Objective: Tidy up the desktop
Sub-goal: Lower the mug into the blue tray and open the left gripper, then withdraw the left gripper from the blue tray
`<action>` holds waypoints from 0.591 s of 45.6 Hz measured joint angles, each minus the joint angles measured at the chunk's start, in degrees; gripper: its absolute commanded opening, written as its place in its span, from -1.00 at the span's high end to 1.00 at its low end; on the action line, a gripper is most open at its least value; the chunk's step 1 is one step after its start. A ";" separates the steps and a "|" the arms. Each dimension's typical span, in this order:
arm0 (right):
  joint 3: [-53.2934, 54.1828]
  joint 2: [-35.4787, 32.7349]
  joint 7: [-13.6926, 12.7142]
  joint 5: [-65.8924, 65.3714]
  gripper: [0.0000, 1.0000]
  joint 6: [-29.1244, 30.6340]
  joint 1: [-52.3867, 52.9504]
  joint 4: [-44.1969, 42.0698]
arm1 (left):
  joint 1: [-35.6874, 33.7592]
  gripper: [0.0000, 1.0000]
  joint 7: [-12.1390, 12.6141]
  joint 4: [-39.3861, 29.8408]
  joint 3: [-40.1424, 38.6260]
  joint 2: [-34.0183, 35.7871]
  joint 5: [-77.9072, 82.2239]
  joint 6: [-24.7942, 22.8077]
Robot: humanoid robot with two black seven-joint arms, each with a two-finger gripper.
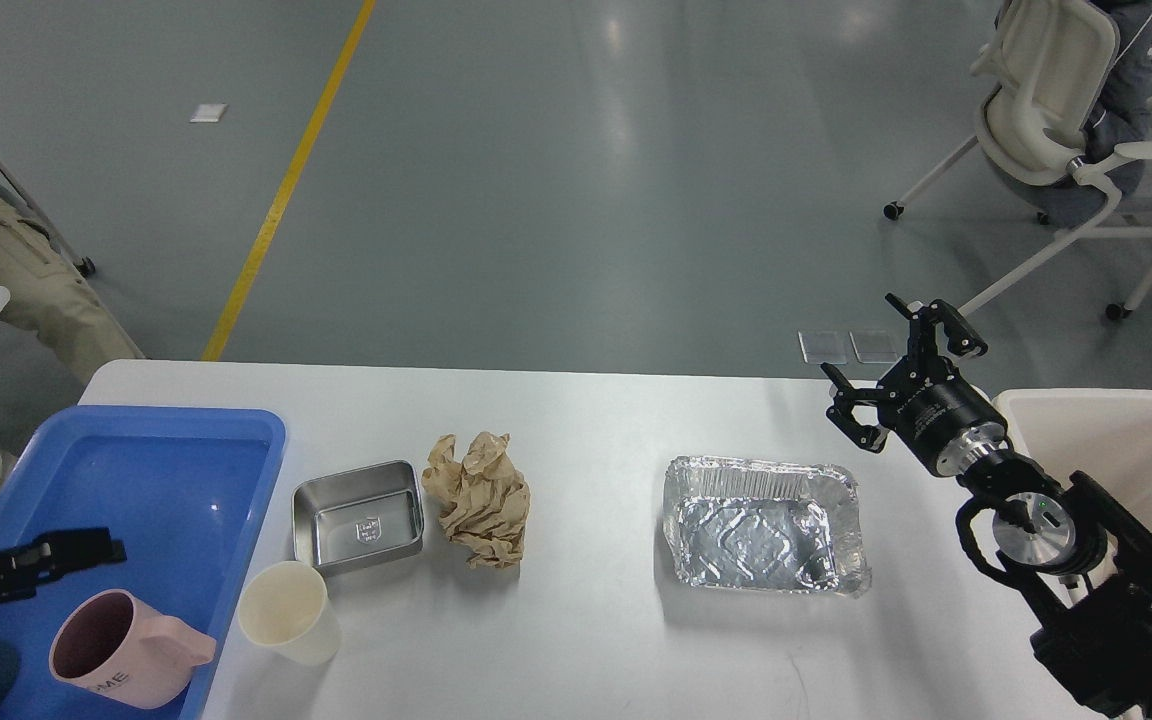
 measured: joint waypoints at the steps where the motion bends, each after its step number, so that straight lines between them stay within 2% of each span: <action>1: 0.00 0.01 0.00 0.00 -1.00 0.00 0.00 -0.03 | 0.00 -0.94 0.08 0.02 -2.04 0.01 -1.87 0.09; 7: -0.09 0.07 0.00 -0.05 -1.00 0.00 0.05 -0.08 | -0.25 -0.93 0.29 0.04 -13.68 -0.10 -10.21 1.85; 14: -0.17 0.45 0.00 -0.08 -1.00 0.00 0.06 -0.08 | -0.02 -0.94 -0.20 0.03 -27.20 -2.35 -13.48 7.19; 23: -1.12 0.52 0.00 -0.09 -1.00 -0.26 0.20 -0.08 | 3.70 -0.94 0.02 -0.20 -38.27 -9.51 -14.08 6.07; 27: -1.65 0.50 0.00 -0.08 -1.00 -0.46 0.31 -0.08 | 4.17 -0.94 1.17 -0.08 -39.57 -12.00 -14.23 8.97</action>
